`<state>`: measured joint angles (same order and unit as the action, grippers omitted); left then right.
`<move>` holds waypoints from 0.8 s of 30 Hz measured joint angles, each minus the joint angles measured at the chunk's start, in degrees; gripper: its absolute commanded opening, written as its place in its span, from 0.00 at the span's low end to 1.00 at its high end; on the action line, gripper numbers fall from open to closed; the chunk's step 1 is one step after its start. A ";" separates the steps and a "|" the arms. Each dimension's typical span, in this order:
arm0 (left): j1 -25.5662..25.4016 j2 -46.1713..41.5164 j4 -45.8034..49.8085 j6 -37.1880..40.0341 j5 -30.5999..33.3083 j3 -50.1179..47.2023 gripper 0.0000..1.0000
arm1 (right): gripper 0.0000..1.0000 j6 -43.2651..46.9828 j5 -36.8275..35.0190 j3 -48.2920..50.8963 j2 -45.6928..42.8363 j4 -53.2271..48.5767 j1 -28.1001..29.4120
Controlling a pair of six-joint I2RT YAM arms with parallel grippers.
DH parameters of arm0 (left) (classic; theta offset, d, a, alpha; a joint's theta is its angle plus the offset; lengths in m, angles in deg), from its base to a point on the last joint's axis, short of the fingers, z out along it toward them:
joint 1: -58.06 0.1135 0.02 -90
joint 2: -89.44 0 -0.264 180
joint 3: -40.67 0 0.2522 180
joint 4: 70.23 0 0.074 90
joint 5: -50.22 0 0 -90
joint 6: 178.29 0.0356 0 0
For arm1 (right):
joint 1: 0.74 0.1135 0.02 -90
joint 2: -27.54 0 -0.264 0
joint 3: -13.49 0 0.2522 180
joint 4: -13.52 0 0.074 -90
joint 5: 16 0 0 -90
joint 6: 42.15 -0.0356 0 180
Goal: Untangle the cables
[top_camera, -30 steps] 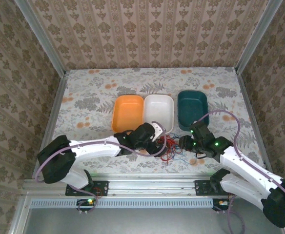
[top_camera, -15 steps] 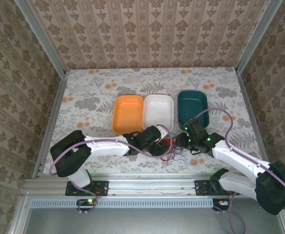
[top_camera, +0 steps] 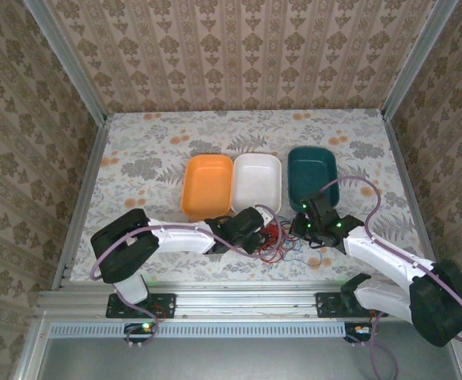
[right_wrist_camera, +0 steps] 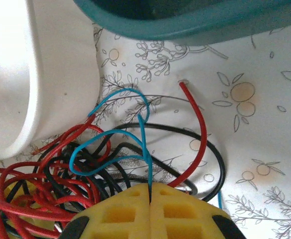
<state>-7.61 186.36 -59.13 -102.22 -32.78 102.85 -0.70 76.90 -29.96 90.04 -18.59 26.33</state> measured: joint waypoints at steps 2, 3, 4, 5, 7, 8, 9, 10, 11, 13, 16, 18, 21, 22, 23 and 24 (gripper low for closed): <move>0.00 0.00 -0.04 -0.11 0.33 0.00 0.08 | 0.00 0.17 0.22 0.00 -1.16 -0.07 -1.22; -0.04 0.00 -0.11 -0.24 0.48 0.00 0.04 | 0.00 0.37 0.46 0.00 -2.10 -0.22 -2.01; -0.09 0.00 -0.15 -0.31 0.59 0.00 0.00 | 0.00 0.55 0.59 -0.02 -3.10 -0.57 -2.75; -0.17 0.00 -0.17 -0.46 0.74 0.00 0.00 | 0.00 0.70 0.59 -0.11 -4.26 -1.18 -3.48; -0.37 0.00 -0.15 -0.63 1.14 0.00 0.00 | 0.00 1.33 0.66 -0.57 -7.28 -3.02 -5.29; -0.39 0.00 -0.15 -0.66 1.31 0.00 0.00 | 0.00 1.73 0.74 -1.01 -8.50 -3.89 -6.08; -0.48 0.00 -0.13 -0.68 1.53 0.00 0.00 | 0.00 2.10 0.94 -1.79 -10.10 -4.98 -7.10; -0.55 0.00 -0.13 -0.68 1.88 0.00 0.00 | 0.00 2.40 1.09 -2.75 -11.54 -5.81 -8.07; -0.59 0.02 -0.11 -0.72 2.10 0.00 0.00 | 0.00 2.78 1.49 -3.85 -12.74 -6.54 -8.94; -0.70 0.15 -0.11 -0.85 2.49 0.00 0.00 | 0.00 3.74 1.95 -6.84 -14.73 -8.02 -10.69; -0.68 0.50 0.04 -1.01 3.17 0.00 0.00 | 0.00 5.57 2.05 -12.20 -16.11 -9.46 -12.79; -0.68 0.63 0.09 -1.09 3.56 0.00 0.00 | 0.00 7.10 1.99 -15.98 -16.35 -10.51 -13.92; -0.70 0.66 0.15 -1.11 3.87 0.00 0.00 | 0.00 9.46 1.60 -21.51 -16.20 -11.08 -15.69; -0.70 0.66 0.20 -1.14 3.96 0.00 0.00 | 0.00 10.05 1.42 -23.17 -16.02 -11.15 -16.28; -0.70 0.66 0.31 -1.16 4.00 0.00 0.00 | 0.00 10.75 1.18 -24.83 -15.63 -11.02 -16.96; -0.70 0.66 0.39 -1.31 4.00 0.00 0.00 | 0.00 11.28 0.81 -26.40 -14.84 -10.69 -17.75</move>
<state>-8.31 187.02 -58.73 -103.53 -28.78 102.85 10.58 77.71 -56.36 75.20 -29.27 8.58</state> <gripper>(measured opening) 0.094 0.067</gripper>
